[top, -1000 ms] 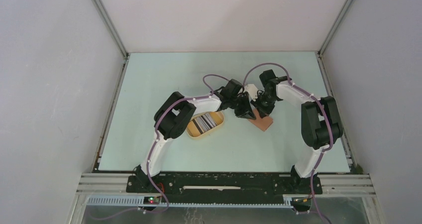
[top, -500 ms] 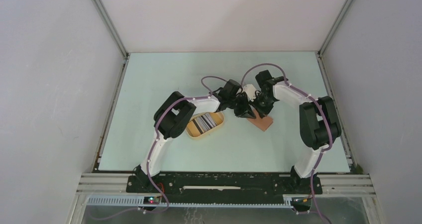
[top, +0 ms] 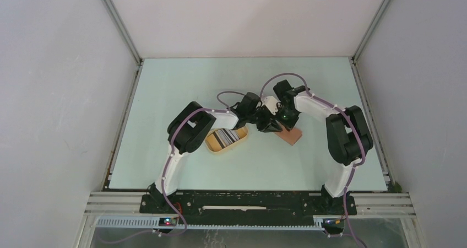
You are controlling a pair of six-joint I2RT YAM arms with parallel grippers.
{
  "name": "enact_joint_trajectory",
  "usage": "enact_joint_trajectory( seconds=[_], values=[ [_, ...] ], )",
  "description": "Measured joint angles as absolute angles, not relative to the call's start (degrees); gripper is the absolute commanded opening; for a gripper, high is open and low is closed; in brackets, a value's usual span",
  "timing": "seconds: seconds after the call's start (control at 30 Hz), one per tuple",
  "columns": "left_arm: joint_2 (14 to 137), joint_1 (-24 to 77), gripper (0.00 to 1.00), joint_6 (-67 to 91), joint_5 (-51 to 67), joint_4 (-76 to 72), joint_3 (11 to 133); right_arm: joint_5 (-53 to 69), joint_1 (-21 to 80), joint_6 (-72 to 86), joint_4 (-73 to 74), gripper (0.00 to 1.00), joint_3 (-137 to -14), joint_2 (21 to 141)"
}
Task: Put the credit cards into the card holder
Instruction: Close the card holder at the center of the board, then reset both arms
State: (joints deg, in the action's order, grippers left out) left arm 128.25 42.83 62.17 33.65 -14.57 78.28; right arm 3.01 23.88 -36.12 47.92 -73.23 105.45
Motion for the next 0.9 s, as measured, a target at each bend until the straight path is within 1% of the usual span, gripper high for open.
enact_joint_trajectory(
  seconds=[0.3, 0.33, 0.37, 0.43, 0.47, 0.53, 0.6, 0.7, 0.9],
  values=[
    [125.10, 42.02, 0.18, 64.42, 33.12, -15.38, 73.01, 0.03, 26.24, -36.91, 47.31, 0.00, -72.93, 105.49],
    [124.95, 42.02, 0.18, 64.36, 33.08, -15.29, 72.86, 0.10, 26.26, -37.10, 47.35, 0.07, -72.99, 105.49],
    [124.86, 42.02, 0.18, 64.34, 33.10, -15.11, 72.84, 0.43, 26.20, -37.21, 47.44, 0.19, -73.08, 105.49],
    [124.73, 42.02, 0.19, 64.01, 33.01, -15.00, 72.84, 1.65, 25.58, -37.23, 47.53, 0.34, -73.14, 105.34],
    [124.57, 42.02, 0.20, 63.94, 32.82, -14.87, 72.84, 3.70, 24.84, -37.04, 47.72, 0.39, -73.12, 105.19],
    [124.05, 41.98, 0.21, 63.48, 32.12, -14.52, 72.84, 7.70, 23.70, -36.82, 47.92, 0.45, -73.17, 105.10],
    [123.17, 41.85, 0.23, 62.94, 31.46, -14.17, 72.84, 11.49, 22.17, -36.77, 48.73, 0.48, -73.49, 104.75],
    [120.68, 41.25, 0.24, 61.87, 30.46, -14.06, 72.86, 16.12, 18.70, -36.82, 51.09, 0.51, -74.28, 103.42],
    [116.29, 40.69, 0.27, 59.22, 28.53, -13.43, 72.86, 23.35, 13.02, -36.67, 53.80, 0.54, -77.67, 97.38]
  ],
)
